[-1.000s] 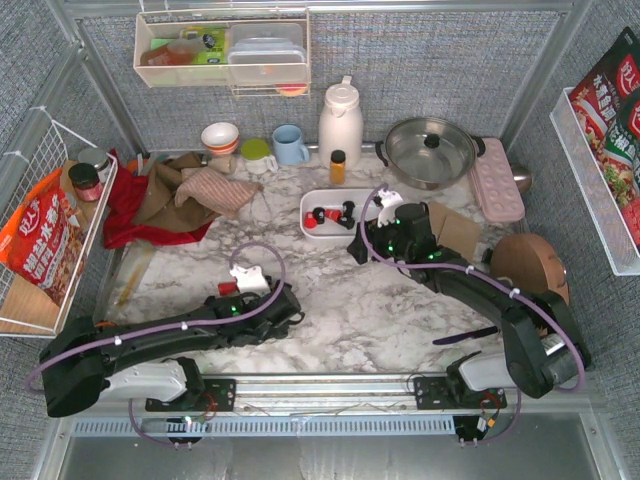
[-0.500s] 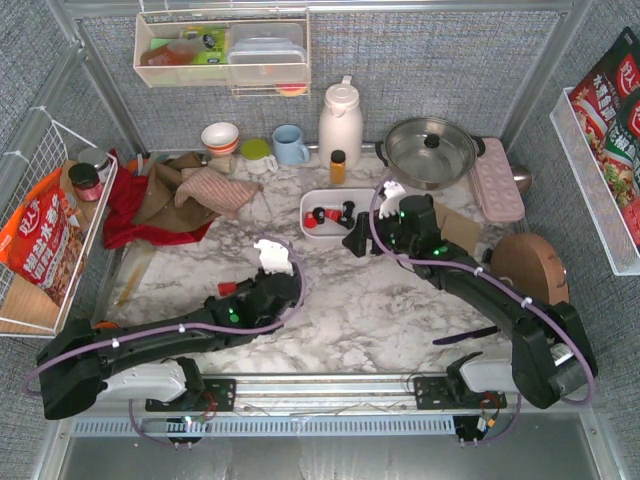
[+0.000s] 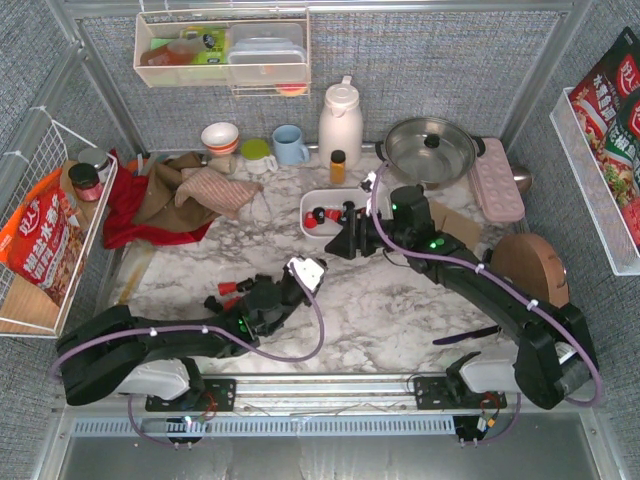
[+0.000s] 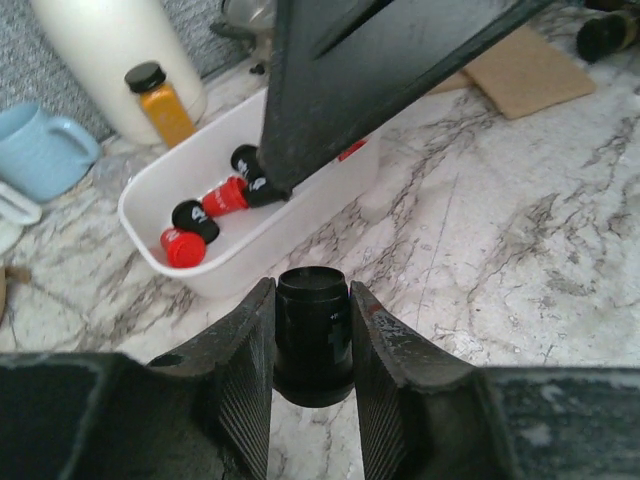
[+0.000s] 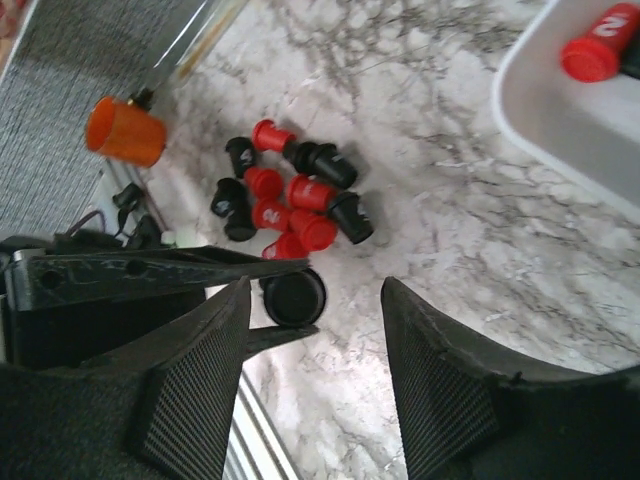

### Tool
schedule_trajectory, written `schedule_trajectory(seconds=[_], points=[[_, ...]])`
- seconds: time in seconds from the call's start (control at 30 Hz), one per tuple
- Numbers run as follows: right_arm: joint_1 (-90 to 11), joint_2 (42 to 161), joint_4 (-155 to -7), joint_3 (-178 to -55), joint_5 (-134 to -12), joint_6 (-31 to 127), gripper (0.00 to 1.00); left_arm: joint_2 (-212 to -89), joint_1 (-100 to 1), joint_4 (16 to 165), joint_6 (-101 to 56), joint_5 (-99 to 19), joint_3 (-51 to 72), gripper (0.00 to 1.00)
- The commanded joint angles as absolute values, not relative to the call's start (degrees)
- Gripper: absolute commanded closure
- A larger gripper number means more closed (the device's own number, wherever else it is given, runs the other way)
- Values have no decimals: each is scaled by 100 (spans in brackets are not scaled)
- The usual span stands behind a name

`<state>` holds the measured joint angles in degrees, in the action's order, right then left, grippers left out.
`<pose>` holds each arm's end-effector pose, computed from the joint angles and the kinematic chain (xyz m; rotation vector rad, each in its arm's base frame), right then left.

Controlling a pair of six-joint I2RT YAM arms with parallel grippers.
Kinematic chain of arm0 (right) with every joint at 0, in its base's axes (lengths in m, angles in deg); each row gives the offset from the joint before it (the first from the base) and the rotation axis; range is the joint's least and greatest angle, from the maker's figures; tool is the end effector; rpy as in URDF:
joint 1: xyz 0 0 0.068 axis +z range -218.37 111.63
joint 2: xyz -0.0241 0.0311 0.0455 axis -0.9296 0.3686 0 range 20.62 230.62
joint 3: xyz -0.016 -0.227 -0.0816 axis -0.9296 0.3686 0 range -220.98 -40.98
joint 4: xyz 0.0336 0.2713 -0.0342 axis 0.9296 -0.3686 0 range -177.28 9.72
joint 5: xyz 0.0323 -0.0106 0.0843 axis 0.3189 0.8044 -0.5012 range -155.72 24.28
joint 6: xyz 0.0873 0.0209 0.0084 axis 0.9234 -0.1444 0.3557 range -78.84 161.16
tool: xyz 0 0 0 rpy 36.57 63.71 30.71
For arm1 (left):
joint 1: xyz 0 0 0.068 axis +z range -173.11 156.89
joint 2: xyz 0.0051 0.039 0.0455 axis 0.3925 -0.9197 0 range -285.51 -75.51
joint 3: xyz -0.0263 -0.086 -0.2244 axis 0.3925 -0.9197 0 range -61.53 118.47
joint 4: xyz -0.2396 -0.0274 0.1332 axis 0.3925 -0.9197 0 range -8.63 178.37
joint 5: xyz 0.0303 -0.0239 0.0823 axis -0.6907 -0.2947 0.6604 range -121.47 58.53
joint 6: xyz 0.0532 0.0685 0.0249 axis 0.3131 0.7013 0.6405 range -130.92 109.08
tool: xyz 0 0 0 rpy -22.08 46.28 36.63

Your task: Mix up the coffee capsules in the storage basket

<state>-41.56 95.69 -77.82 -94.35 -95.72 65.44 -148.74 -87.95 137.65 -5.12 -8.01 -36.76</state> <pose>0.3030 0.1982 0.2497 -0.4203 1.9710 1.0846 0.1645 -0.2744 0.1827 0.6277 1.4487 -0.4930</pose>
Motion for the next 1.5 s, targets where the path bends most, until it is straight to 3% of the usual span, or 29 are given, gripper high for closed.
schedule_trajectory(seconds=[0.0,0.73,1.0,1.17,1.3,1.37,1.47], points=[[-4020,9499,-7902,-9499,-10092,6513,42,-15039,-8795,15173,206,-1411,-3867,61],[-3543,9764,-8664,-9744,-10161,5897,48,-15033,-8797,15772,351,-1867,-4150,60],[-3497,9816,-8844,-9926,-10052,5815,74,-15005,-8803,15680,308,-1671,-4124,58],[-3497,9771,-8920,-9978,-9695,5826,84,-14908,-8802,15530,192,-1335,-4119,47],[-3497,9752,-8850,-9956,-9209,5858,89,-14753,-8803,15489,11,-1011,-4238,25],[-3500,9773,-8820,-9959,-8820,5828,90,-14588,-8798,15492,-165,-876,-4363,5],[-3551,9827,-8732,-9961,-8139,5778,90,-14177,-8805,15406,-570,-648,-4626,1]])
